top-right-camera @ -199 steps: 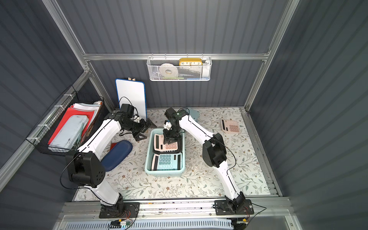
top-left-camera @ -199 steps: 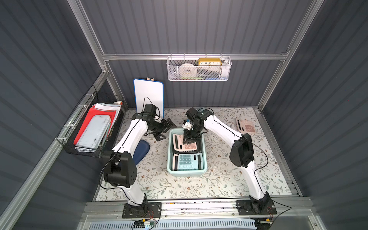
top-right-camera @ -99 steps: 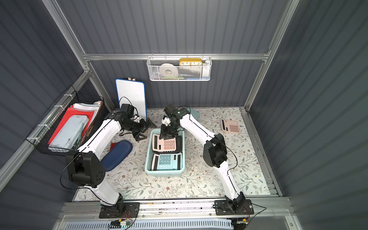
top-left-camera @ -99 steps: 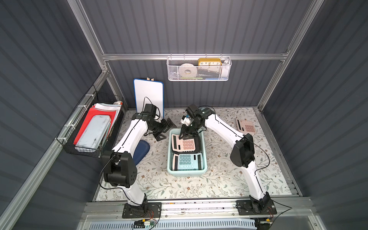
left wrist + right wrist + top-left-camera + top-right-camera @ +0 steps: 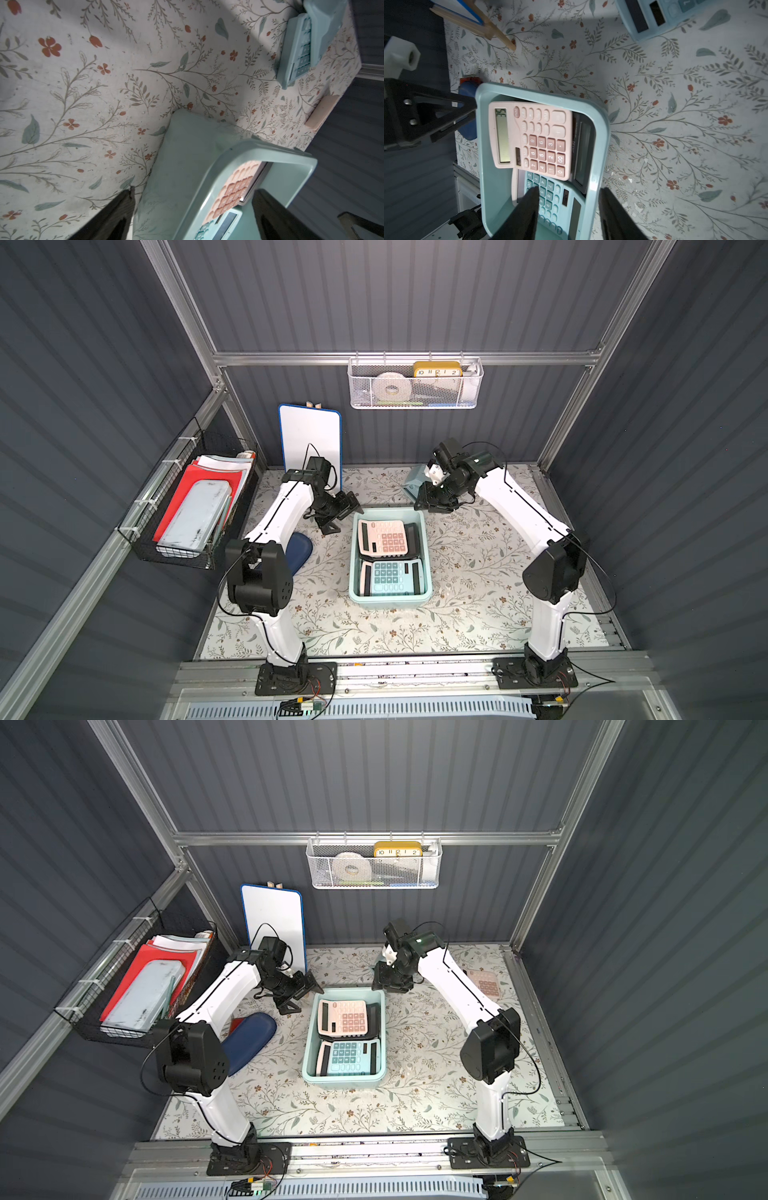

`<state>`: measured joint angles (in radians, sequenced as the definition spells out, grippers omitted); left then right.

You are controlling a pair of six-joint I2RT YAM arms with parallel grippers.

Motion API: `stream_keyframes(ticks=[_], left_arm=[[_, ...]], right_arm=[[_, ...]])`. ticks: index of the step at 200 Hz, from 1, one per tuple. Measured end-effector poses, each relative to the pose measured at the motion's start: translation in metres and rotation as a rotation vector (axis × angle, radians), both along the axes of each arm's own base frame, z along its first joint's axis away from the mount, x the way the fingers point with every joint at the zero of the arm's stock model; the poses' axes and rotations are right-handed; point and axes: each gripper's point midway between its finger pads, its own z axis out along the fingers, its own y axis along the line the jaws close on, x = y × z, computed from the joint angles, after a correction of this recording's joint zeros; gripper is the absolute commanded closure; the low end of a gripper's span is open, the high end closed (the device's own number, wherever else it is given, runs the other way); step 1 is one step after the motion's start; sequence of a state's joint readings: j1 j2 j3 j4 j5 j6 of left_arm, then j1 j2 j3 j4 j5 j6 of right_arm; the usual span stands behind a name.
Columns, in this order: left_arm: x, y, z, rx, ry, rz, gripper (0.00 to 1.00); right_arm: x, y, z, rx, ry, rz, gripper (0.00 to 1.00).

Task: Put the calculator in the storage box
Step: Place the calculator in the storage box, then adjust the storage box at the center of the board.

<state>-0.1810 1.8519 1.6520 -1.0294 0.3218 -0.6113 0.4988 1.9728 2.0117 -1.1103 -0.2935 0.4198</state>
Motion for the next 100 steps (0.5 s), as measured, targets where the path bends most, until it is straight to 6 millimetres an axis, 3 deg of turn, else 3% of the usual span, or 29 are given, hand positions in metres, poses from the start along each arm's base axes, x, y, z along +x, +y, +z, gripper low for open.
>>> stream_keyframes(ticks=[69,100], left_arm=[[0.011,-0.006,-0.015,0.040,0.035,-0.051,0.11],[0.022,-0.010,-0.018,0.044,0.039,-0.067,0.14]], right_arm=[[0.005,0.002,-0.052,-0.064,0.101,0.011,0.47],[0.018,0.010,-0.064,-0.067,0.109,0.008,0.47]])
